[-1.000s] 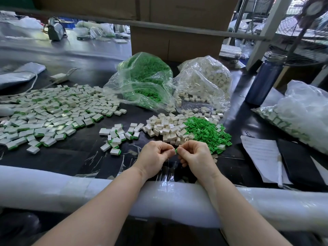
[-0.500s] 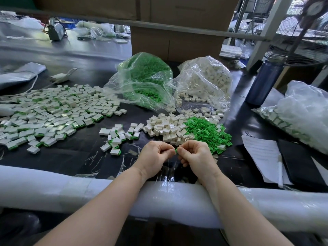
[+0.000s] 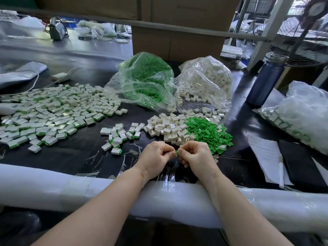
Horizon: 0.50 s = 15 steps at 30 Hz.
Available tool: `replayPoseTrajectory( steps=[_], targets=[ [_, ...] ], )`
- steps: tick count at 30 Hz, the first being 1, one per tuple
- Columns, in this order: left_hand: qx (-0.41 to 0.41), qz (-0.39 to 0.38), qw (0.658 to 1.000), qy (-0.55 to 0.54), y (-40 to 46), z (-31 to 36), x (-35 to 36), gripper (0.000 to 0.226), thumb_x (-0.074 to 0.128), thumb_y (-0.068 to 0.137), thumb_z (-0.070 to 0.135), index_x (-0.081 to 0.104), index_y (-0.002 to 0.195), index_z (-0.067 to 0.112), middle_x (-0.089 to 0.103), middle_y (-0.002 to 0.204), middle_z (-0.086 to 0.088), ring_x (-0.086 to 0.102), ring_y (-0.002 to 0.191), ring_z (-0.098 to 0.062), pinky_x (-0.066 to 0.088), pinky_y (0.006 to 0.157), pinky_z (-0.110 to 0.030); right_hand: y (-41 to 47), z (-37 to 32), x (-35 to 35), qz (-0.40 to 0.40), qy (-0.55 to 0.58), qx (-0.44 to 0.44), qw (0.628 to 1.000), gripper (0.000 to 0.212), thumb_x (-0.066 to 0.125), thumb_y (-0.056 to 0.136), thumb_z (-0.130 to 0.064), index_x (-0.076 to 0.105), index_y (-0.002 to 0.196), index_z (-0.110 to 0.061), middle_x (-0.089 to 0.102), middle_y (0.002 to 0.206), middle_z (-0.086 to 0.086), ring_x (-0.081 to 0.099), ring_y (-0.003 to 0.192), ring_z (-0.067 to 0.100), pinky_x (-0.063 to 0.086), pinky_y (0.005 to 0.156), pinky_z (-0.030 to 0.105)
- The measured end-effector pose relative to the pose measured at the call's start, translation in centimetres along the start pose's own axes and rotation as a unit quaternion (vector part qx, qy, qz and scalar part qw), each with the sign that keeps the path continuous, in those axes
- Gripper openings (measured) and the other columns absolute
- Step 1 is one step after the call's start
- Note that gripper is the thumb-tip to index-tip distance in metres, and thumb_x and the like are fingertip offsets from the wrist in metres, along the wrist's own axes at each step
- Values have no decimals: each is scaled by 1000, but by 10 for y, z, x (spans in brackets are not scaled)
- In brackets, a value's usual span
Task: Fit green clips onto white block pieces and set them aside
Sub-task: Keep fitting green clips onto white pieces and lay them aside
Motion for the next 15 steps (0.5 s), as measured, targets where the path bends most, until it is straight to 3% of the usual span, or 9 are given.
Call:
replayPoseTrajectory(
  steps=[4,9,13,15],
  targets=[
    [17,-4,1000,19,-1,1,0,14,64,86,13,73,94,7,60,82,-2,57,81,-18,47,81,-30,1,0,1,8,-8,6,1000,19,61,86,-2,61,69,-9,58,54,-1,51,44,4,44,44,16],
    [21,-11,999,40,0,0,3,14,64,86,15,73,95,8,58,80,1,55,80,-14,46,79,-28,0,0,1,-15,-39,-14,999,21,61,86,-2,60,67,-12,58,57,2,51,47,6,45,46,17],
    [-21,13,996,-80,1,0,1,14,65,85,14,72,96,8,68,83,2,62,81,-10,48,78,-15,1,1,-1,13,79,-13,997,16,64,83,-1,63,68,-6,59,51,0,51,44,4,45,44,16],
    [-30,8,991,-134,1,2,2,15,65,85,12,71,97,6,71,89,-5,65,86,-14,51,83,-21,2,1,-2,25,141,-7,990,16,65,83,0,63,67,-5,60,54,4,53,45,6,46,44,16]
  ],
)
Point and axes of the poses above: each hand's wrist, its own y-axis towards the middle knuckle, its own x-axis out of the palm, z = x × y, the point moved 1 cm from there along y, towards the middle knuckle
